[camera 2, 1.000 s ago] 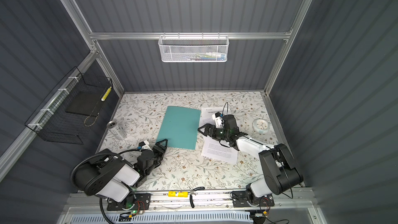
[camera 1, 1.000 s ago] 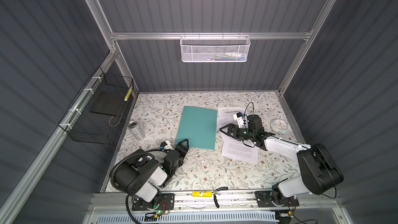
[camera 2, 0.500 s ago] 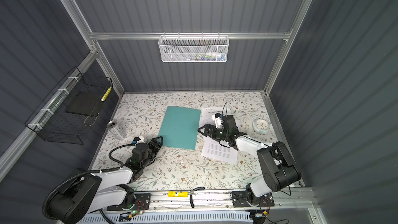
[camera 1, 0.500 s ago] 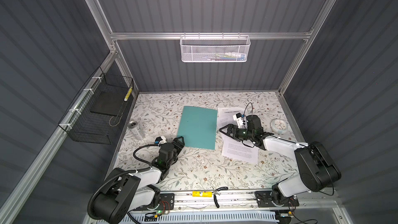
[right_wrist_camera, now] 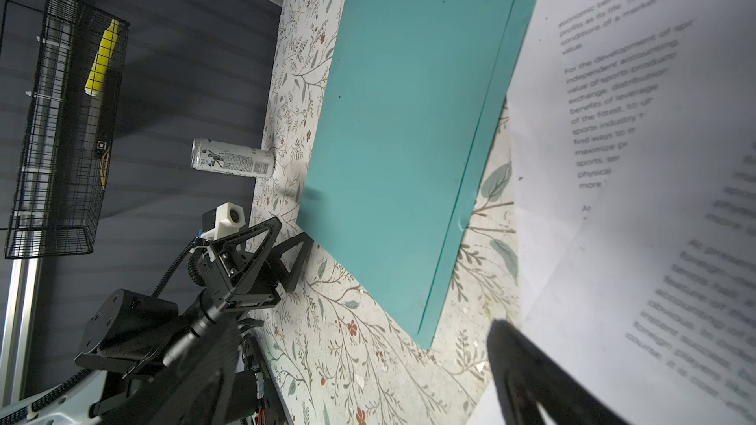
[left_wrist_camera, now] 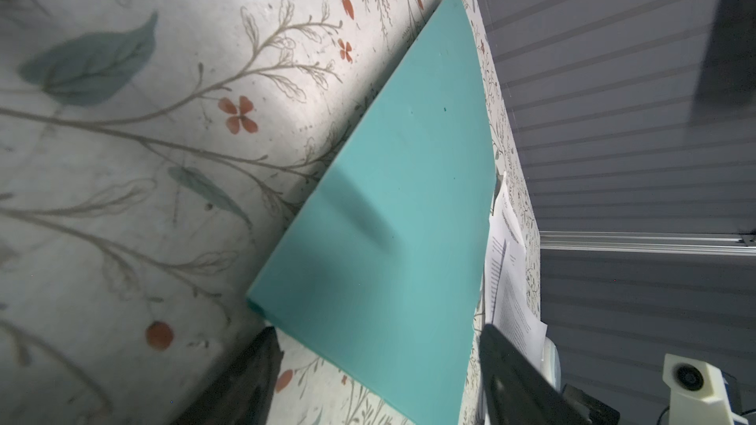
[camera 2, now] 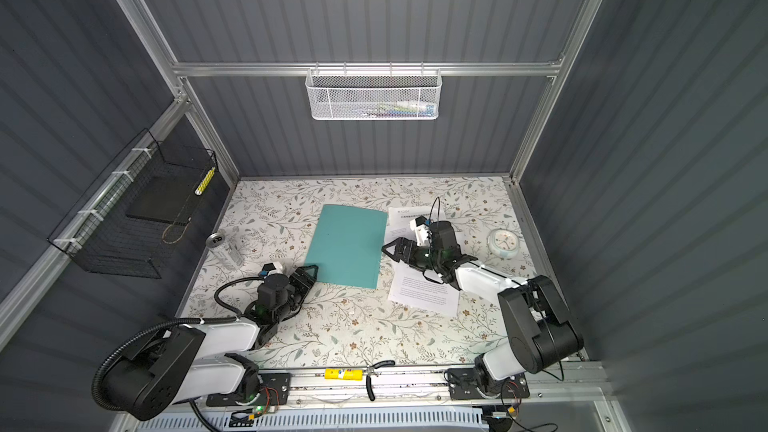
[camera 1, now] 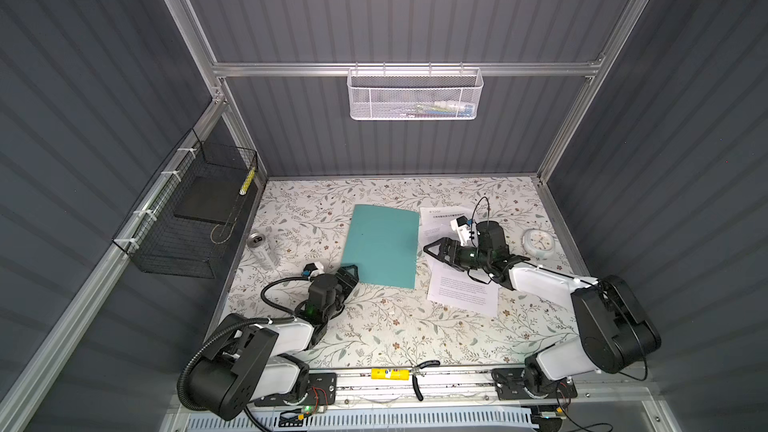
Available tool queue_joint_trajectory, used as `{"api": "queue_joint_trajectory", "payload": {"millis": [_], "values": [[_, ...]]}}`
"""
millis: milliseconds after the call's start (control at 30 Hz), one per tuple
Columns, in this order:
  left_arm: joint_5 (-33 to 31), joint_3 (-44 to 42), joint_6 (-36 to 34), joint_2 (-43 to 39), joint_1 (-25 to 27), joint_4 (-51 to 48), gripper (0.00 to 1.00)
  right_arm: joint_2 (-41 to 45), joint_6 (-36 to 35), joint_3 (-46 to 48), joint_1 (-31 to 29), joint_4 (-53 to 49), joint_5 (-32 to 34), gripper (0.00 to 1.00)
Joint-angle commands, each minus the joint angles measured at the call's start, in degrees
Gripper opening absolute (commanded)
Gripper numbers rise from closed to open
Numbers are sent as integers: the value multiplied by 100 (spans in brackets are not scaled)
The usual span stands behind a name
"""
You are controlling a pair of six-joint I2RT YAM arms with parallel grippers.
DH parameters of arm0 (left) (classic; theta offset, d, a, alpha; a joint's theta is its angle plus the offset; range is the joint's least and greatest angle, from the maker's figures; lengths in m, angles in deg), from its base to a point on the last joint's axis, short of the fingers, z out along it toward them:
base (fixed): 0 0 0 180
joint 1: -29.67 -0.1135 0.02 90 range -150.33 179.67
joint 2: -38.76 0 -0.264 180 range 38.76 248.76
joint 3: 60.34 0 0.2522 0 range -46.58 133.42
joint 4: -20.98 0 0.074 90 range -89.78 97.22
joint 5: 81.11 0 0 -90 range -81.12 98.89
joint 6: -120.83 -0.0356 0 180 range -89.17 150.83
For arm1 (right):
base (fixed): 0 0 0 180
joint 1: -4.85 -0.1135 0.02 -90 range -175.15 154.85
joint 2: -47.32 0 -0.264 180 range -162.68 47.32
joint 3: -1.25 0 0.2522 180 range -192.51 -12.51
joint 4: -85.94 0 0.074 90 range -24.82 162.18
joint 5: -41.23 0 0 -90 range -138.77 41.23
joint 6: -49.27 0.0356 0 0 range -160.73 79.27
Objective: Put the files into the folder
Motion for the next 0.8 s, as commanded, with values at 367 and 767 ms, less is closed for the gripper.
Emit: {"api": "queue_joint_trajectory", "payload": {"millis": [367, 767], "values": [[363, 119, 87, 1138, -143, 1620, 75, 97, -43, -35, -21, 71, 8, 96], [445, 292, 117, 1476, -163, 1910, 75, 131, -43, -66, -25, 36, 50, 96]]}}
